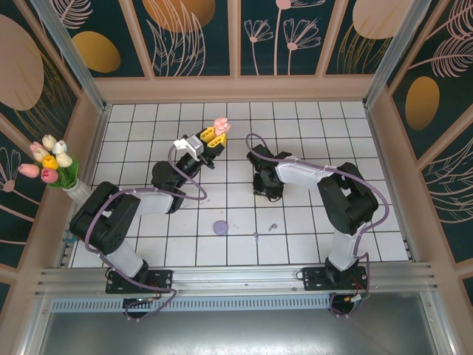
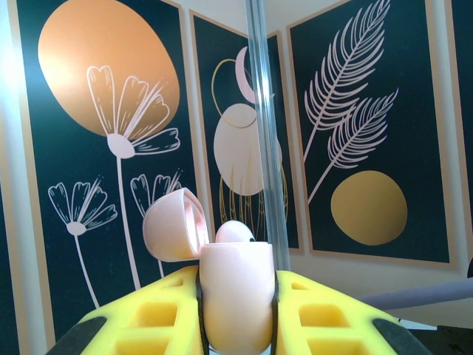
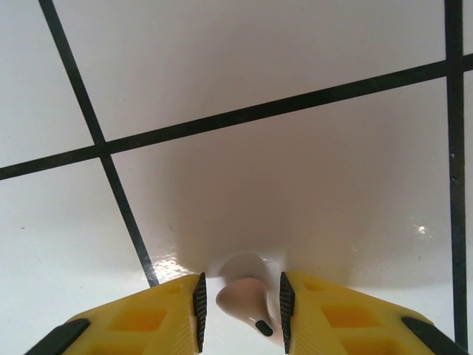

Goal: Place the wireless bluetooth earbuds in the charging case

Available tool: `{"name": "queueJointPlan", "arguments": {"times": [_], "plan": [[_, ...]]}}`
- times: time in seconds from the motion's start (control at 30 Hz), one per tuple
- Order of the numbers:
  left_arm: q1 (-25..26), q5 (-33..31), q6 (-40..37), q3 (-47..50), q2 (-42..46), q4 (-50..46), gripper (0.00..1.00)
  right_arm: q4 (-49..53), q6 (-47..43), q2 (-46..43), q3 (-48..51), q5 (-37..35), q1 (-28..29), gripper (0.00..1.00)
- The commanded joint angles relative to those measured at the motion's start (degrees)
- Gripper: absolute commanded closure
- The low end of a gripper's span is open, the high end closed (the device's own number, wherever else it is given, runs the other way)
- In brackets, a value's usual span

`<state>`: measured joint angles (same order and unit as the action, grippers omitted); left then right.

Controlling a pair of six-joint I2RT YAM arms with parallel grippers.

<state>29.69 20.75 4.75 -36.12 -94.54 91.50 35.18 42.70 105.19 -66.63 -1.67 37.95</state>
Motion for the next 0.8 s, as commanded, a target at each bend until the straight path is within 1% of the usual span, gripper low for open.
{"name": "queueJointPlan", "arguments": {"times": [0.0,0.33,0.77], "plan": [[0.2,0.9,0.9,-1.2,-0.5,9.2,1.0,1.3,-0.9,0.9,-0.2,-0.4,-0.2,0.66],[0.2,0.9,1.2,-1.4,-0.7,9.2,1.0,1.2,-4.2,1.3,0.2,0.3,0.0,0.66],[0.1,0.9,1.4,-1.6,-1.0,9.4,1.0,4.7,-7.9,4.0,-1.9,-4.7,2.2,0.67]]}}
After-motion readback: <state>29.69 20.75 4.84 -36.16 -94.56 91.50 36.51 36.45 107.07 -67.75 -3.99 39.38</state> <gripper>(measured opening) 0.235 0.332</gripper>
